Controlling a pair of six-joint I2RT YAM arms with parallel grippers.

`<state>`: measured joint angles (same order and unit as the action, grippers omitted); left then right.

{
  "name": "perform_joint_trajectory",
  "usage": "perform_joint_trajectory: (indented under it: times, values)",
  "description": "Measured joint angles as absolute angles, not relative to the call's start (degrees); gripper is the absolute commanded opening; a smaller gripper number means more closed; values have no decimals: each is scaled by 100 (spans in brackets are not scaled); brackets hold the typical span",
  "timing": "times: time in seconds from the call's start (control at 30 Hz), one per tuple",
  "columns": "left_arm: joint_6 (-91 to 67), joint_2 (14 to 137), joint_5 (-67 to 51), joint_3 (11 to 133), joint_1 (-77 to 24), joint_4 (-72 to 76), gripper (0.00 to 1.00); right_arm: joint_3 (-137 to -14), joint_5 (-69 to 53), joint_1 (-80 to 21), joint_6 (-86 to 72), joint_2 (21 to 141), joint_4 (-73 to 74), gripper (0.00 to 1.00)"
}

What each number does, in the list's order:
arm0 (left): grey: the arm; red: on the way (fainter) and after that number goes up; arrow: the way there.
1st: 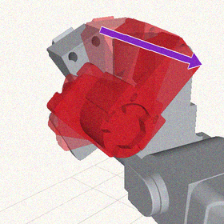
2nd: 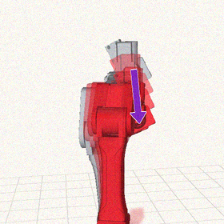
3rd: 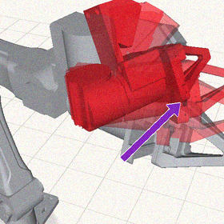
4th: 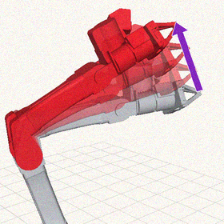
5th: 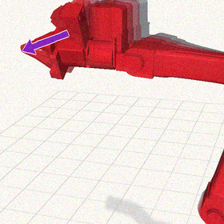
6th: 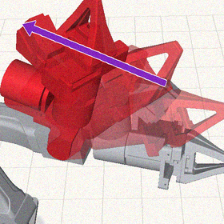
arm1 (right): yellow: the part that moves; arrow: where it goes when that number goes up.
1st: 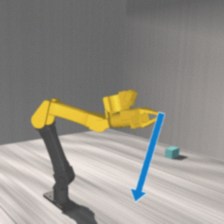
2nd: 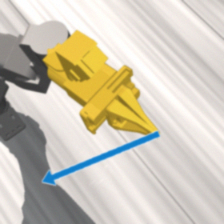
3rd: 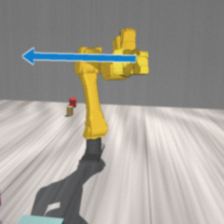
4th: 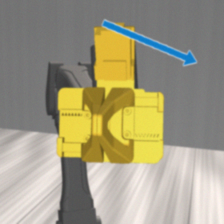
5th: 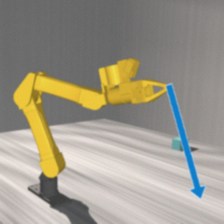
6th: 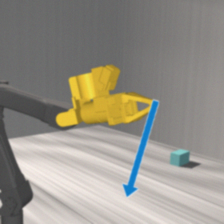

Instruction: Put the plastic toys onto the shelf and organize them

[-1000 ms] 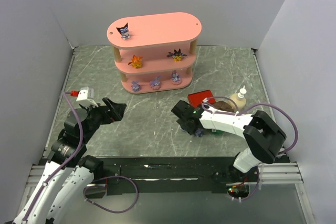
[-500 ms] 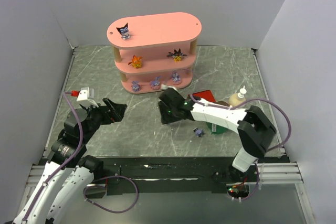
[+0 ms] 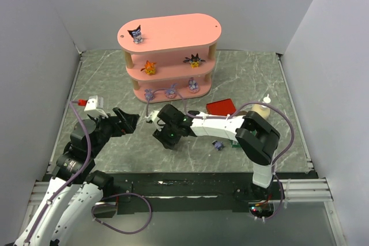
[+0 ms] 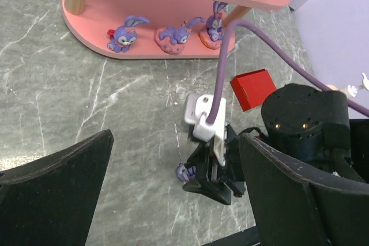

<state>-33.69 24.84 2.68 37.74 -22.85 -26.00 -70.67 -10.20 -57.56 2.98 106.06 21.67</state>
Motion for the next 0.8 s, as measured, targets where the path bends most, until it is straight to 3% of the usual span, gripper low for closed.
perform_joint_trajectory:
  times: [0.17,0.4,0.67,0.8]
  values:
    - [-3369,2484,283,3774,-2285,-2600,96,-7140,-1048,-5859,856,10704,2185,41]
    - [-3369,2539,285,3774,-2285,-2606,96,-7255,-1120,-5867,1153,10816,2217,76]
    - [-3369,2539,285,3774,-2285,-2624,96,-7284,-985,-5870,1201,10945,2333,98]
    - [-3369,2539,283,3774,-2285,-2628,96,-7194,-834,-5874,1114,10812,2248,100]
